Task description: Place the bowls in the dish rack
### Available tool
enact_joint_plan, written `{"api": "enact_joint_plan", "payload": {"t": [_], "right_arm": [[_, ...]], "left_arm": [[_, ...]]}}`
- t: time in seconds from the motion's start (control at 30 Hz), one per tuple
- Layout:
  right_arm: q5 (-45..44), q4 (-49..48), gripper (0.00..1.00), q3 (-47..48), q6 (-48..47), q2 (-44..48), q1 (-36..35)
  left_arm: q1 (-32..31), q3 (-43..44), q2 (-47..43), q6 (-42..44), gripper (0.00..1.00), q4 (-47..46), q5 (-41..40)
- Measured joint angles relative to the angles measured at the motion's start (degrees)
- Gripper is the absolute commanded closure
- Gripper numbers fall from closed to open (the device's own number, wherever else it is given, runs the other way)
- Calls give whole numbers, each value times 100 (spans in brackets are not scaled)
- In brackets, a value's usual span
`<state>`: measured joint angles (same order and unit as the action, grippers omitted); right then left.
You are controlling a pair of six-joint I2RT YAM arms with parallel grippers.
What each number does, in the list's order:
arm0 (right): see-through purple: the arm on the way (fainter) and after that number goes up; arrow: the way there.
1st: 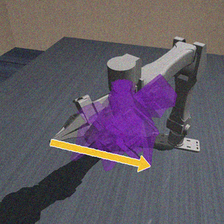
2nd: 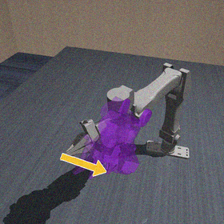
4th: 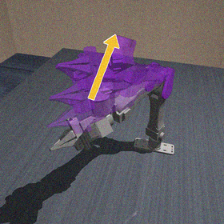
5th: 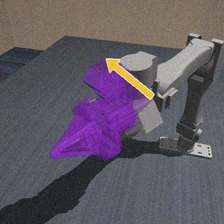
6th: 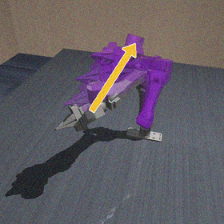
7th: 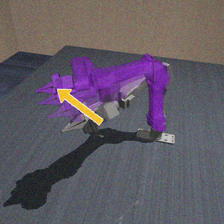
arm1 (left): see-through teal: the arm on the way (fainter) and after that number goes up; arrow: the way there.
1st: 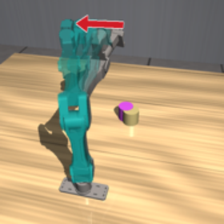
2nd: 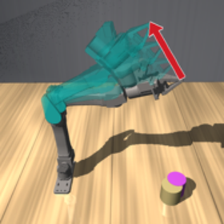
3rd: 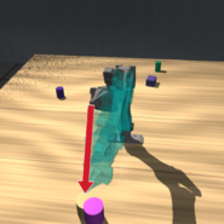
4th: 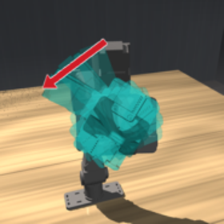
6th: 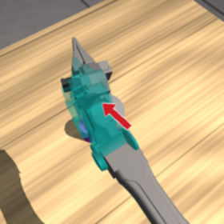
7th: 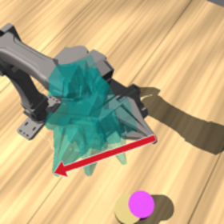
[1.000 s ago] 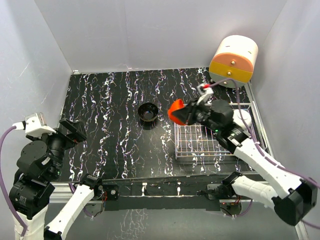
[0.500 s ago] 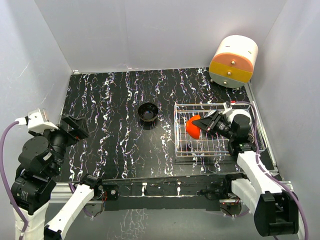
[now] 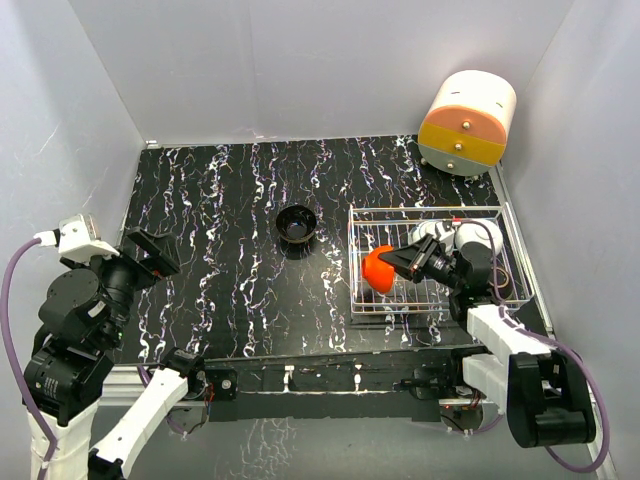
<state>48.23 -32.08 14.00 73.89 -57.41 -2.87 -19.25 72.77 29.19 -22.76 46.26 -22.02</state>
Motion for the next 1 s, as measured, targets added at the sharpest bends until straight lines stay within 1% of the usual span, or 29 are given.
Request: {"api": "enact_joint_plan", "payload": {"t": [0.13, 0.23, 0.37, 0.4, 0.53, 0.7, 0.77, 1.0], "right_arm": [[0, -337, 92, -190, 177, -354, 0], [125, -791, 91, -260, 439, -664, 0], [149, -1176, 88, -269, 601, -944, 0], [142, -1209, 86, -280, 616, -957, 0], [118, -1246, 80, -330, 605, -944, 50], [92, -1233, 78, -387, 575, -942, 247], [79, -1222, 73, -415, 570, -938, 358], [-9, -817, 63, -409, 173, -940, 820]], "left_arm": [[0, 0, 2, 0, 3, 2, 2], [0, 0, 2, 2, 3, 2, 0], [0, 0, 2, 2, 3, 4, 0], [0, 0, 2, 2, 3, 4, -2], [0, 0, 2, 4, 3, 4, -4], [0, 0, 2, 11, 3, 7, -4], [0, 0, 2, 15, 3, 7, -7], [0, 0, 2, 24, 3, 11, -11]]}}
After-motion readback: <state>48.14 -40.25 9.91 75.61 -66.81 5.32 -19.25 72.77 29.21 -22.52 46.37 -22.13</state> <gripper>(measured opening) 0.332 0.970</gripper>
